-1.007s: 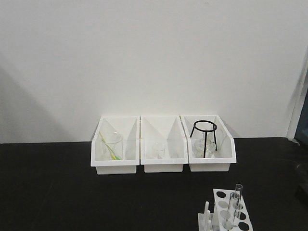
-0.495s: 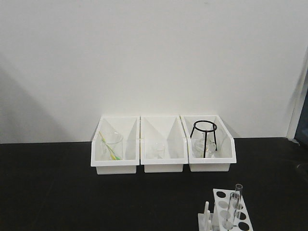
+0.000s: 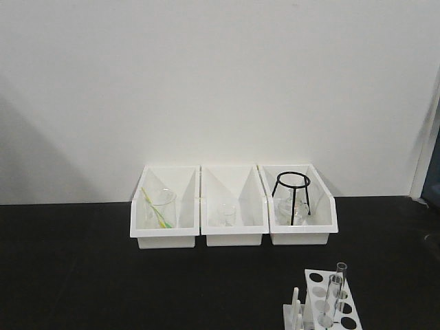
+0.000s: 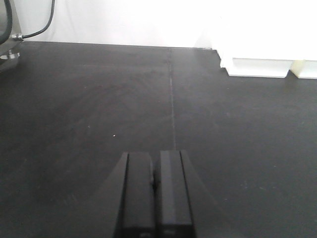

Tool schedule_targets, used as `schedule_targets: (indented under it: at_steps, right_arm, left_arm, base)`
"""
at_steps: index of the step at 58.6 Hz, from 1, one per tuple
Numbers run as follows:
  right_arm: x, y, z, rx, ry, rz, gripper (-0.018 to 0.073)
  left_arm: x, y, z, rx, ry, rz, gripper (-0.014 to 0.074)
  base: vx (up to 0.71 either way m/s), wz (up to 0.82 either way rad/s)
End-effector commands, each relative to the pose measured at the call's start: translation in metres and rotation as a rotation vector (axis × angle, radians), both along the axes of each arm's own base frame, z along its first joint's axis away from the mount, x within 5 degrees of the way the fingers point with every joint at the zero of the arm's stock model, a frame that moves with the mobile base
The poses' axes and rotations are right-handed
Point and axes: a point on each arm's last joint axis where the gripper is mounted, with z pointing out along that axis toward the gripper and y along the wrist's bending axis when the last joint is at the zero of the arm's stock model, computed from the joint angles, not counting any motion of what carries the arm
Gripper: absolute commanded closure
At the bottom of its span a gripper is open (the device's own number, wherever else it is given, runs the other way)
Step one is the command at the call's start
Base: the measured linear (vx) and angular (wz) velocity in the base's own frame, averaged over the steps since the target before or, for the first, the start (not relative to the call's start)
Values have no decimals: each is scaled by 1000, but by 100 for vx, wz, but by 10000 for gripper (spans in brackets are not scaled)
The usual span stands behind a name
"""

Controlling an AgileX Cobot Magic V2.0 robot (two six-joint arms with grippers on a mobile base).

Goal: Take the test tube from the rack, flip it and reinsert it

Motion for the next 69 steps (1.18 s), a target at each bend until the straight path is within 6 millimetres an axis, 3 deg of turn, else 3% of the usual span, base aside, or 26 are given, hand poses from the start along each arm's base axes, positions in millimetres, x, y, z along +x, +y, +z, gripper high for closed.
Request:
schedule_targets:
  at_steps: [1,69]
  right_arm:
    - [0,0,1,-28,-68,-4,571]
    - [0,0,-2,-24,-34,-5,571]
  left_arm:
    - [1,-1,8,4,-98,-12,603]
    - [1,-1,8,4,-98,-12,603]
  base:
    - [0,1]
    - [0,0]
